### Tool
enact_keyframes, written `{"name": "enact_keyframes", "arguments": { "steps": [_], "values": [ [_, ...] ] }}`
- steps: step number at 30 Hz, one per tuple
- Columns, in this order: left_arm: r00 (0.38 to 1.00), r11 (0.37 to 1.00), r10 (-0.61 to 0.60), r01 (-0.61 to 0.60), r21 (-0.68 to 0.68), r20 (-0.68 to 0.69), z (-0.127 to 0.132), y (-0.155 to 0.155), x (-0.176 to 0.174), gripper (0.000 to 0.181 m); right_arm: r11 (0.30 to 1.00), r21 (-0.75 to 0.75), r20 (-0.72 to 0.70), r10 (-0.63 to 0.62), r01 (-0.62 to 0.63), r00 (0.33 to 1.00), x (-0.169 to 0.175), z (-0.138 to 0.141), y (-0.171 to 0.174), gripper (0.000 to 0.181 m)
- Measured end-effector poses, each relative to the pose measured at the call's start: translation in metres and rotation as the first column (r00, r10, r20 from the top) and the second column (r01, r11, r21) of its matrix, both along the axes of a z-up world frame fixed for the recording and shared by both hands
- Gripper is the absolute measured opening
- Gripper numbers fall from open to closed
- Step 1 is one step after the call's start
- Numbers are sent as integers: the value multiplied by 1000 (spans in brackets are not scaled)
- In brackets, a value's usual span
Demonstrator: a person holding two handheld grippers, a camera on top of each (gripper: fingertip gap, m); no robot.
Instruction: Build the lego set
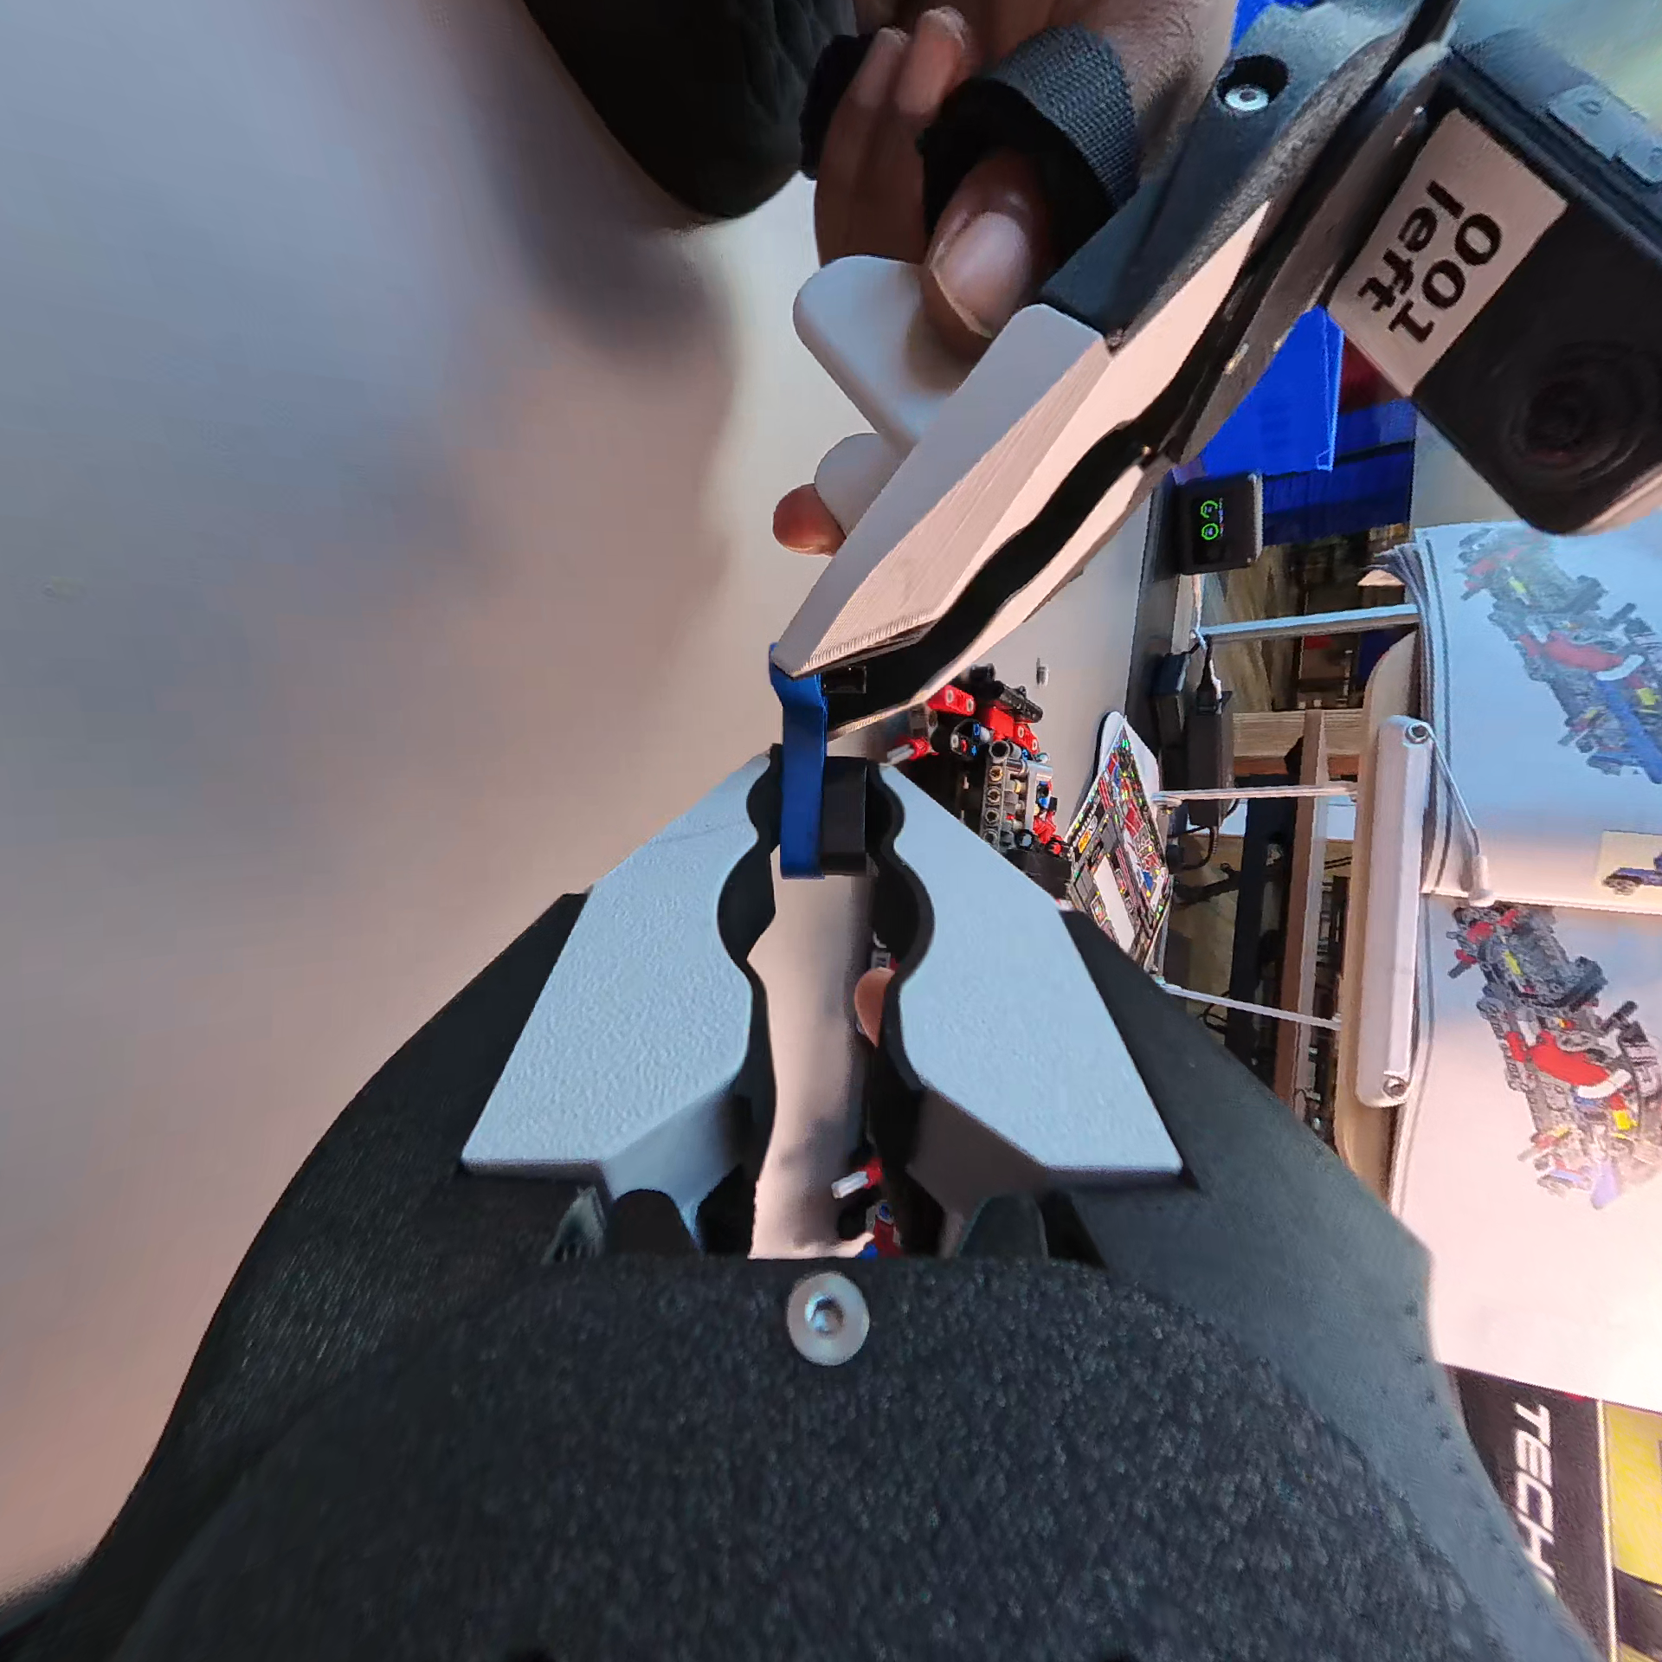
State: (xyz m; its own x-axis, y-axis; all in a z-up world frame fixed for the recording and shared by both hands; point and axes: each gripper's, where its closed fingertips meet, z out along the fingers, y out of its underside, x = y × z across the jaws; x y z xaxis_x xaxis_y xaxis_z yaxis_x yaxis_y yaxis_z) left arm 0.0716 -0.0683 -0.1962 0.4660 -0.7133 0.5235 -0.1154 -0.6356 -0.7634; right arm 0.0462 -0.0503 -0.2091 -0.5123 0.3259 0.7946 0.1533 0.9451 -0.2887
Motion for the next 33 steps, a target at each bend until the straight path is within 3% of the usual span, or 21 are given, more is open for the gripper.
{"name": "enact_keyframes", "arguments": {
  "steps": [6, 8, 10, 13, 16, 24, 30, 33],
  "values": [
    [998, 997, -2, 6, 78, -62, -8, -2, -4, 22, 996, -89, 1, 31, -31, 1000, -2, -7, -3, 18],
    [992, 991, 16, 0, 131, -125, -12, -1, -8, 22, 969, -246, 79, 3, 16, 997, 0, -13, -3, 40],
    [982, 981, 30, 7, 194, -187, -14, -2, -10, 22, 904, -420, 141, -20, 78, 990, 0, -14, -2, 50],
    [962, 956, 47, 35, 293, -269, -17, -3, -11, 22, 763, -629, 240, 10, 148, 971, 1, -15, -5, 47],
    [943, 927, 39, 89, 364, -329, -21, -5, -8, 22, 658, -739, 278, 96, 149, 956, 5, -13, -13, 23],
    [934, 875, 20, 156, 458, -357, -20, -8, -5, 22, 561, -821, 260, 209, 102, 943, 11, -7, -23, 17],
    [931, 853, 31, 165, 495, -363, -20, -8, -9, 22, 578, -813, 245, 242, 63, 939, 7, -7, -24, 17],
    [954, 879, 65, 84, 469, -294, -17, -3, -17, 22, 573, -817, 212, 200, 61, 957, -2, -5, -19, 17]
  ]
}}
